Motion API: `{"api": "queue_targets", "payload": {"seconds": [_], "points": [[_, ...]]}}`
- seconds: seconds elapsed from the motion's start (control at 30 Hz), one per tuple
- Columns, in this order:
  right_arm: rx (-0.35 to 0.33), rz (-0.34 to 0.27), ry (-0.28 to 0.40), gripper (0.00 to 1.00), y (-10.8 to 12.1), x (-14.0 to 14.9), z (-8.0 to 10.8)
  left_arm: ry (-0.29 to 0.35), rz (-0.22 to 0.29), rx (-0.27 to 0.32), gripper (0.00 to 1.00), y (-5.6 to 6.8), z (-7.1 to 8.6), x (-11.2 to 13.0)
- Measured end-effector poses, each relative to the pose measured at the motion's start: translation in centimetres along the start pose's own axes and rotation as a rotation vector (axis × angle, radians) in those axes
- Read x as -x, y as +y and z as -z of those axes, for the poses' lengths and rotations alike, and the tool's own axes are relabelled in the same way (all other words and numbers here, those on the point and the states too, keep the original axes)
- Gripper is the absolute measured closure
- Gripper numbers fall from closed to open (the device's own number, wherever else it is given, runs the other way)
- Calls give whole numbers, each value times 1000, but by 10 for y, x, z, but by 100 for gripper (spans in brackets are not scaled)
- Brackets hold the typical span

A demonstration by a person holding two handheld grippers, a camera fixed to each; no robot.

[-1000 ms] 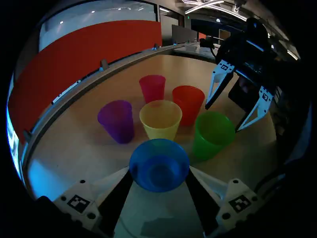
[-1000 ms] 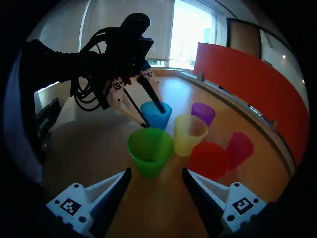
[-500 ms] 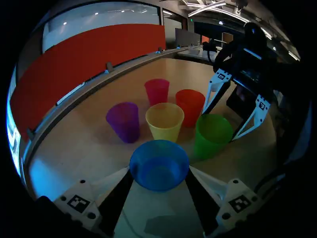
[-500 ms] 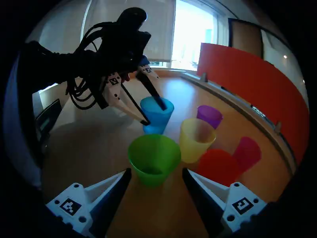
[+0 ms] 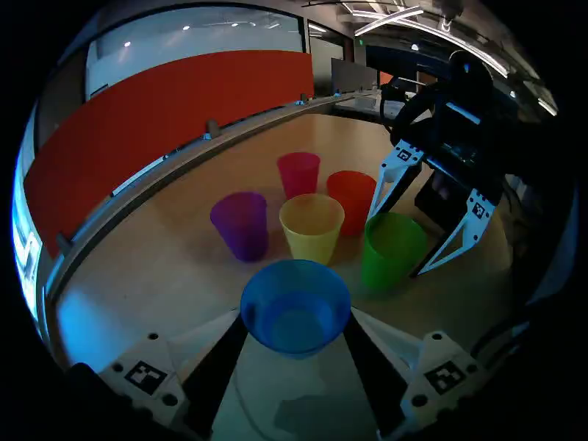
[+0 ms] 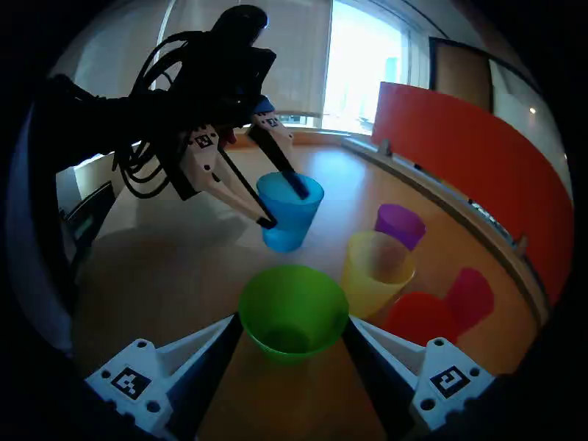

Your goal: Pour water

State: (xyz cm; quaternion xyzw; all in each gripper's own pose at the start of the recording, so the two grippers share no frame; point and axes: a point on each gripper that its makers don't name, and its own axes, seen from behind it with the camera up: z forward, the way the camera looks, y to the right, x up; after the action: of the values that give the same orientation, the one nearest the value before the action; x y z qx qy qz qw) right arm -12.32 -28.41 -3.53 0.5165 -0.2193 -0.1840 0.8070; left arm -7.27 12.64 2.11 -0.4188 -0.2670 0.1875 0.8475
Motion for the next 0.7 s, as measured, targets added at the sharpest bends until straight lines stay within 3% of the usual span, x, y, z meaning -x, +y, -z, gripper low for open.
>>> {"api": "queue_targets", "payload": {"seconds": [0.2, 0.7], "points": [[0, -2, 3, 9, 0, -1, -3, 4, 2, -10, 15, -2, 5, 2], [3, -49, 63, 10, -2, -18, 10, 48, 22, -39, 15, -2, 14, -9]]}}
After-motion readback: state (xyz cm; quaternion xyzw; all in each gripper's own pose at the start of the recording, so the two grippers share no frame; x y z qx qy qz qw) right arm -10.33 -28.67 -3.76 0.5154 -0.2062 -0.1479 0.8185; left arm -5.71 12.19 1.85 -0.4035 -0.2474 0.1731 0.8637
